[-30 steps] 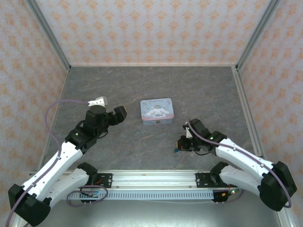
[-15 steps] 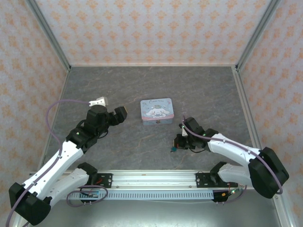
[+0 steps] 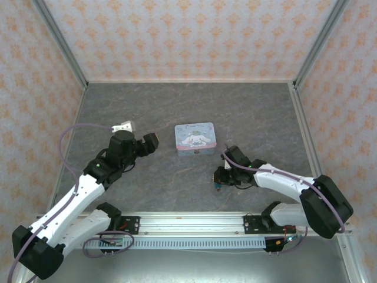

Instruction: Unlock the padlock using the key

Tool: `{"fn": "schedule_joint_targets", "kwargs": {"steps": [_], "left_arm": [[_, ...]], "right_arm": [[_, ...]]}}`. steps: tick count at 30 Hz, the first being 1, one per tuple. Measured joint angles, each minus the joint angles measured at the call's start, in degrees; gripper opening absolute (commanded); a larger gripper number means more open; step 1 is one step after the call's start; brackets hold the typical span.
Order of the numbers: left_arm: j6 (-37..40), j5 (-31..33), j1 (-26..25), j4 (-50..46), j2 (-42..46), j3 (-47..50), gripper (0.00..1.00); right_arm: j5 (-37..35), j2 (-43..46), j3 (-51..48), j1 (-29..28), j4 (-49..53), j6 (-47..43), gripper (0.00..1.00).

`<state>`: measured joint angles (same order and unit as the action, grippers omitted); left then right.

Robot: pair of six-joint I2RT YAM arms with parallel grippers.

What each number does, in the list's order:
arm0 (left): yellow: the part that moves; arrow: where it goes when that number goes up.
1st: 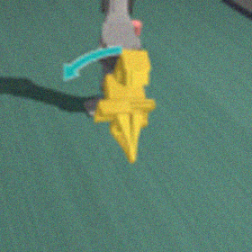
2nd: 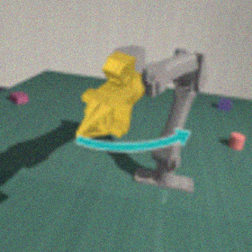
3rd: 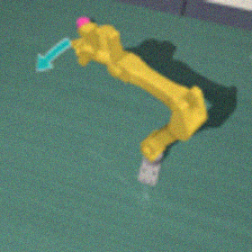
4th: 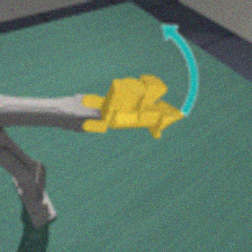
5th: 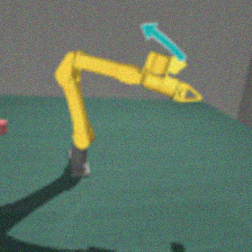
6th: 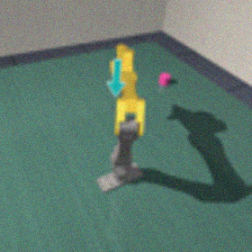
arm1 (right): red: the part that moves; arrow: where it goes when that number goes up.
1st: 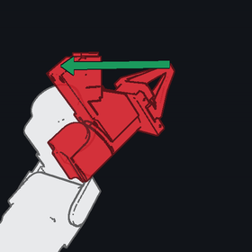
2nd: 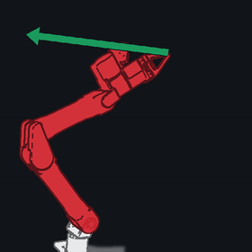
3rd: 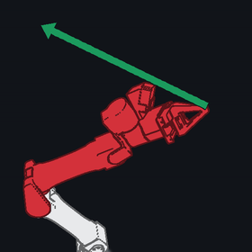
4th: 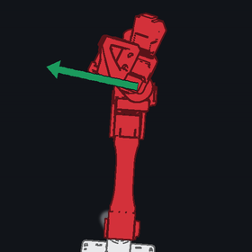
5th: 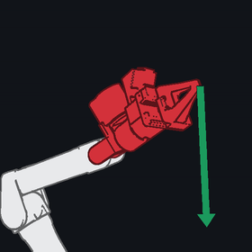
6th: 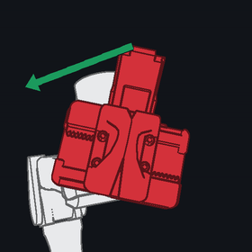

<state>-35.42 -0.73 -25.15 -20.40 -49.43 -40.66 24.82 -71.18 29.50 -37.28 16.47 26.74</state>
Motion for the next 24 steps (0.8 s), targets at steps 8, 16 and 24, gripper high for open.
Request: {"fn": "schedule_joint_targets", "kwargs": {"steps": [8, 16, 24], "left_arm": [[2.3, 2.9, 0.0, -2.2, -2.2, -3.9, 0.89], [7.0, 12.0, 0.0, -2.1, -2.8, -6.8, 0.91], [15.3, 20.8, 1.4, 1.5, -4.4, -7.6, 0.93]], "right_arm": [[-6.4, 6.7, 3.2, 0.0, 5.2, -1.6, 0.40], [-20.6, 18.7, 9.0, 0.0, 9.3, -6.9, 0.65], [-39.4, 26.5, 9.2, 0.0, 8.6, -13.4, 0.99]]}}
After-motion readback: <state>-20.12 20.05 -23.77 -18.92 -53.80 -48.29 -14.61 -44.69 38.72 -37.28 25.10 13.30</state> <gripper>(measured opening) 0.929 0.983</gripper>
